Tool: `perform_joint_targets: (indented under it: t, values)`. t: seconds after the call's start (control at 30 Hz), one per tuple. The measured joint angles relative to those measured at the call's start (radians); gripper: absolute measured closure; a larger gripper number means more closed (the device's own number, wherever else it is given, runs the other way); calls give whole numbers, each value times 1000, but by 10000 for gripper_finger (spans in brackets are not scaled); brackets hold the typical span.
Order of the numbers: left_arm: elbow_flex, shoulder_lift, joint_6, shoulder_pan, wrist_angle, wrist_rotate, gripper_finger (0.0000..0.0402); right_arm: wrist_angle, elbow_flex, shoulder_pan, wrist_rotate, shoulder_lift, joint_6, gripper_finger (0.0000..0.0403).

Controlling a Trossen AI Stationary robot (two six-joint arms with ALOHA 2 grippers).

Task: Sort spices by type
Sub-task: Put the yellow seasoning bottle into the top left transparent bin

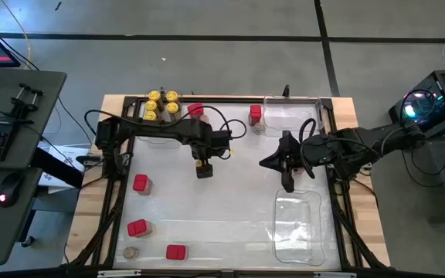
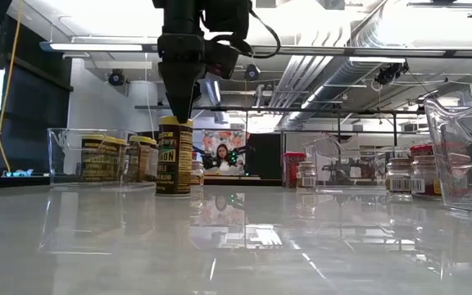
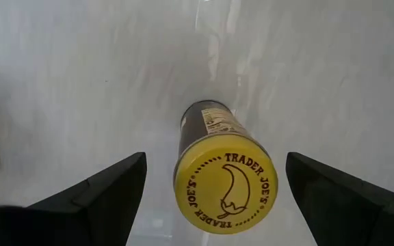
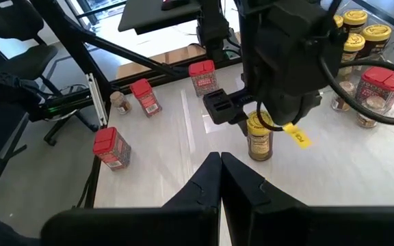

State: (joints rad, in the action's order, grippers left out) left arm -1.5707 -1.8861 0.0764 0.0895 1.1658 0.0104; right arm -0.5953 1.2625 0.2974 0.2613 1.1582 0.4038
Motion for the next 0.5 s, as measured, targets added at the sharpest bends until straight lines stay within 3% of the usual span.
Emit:
perform_joint_targets:
  t: [0.5]
  values:
    - [135, 0, 44, 0, -88, 4, 66, 0, 0, -2, -2, 0, -2, 403]
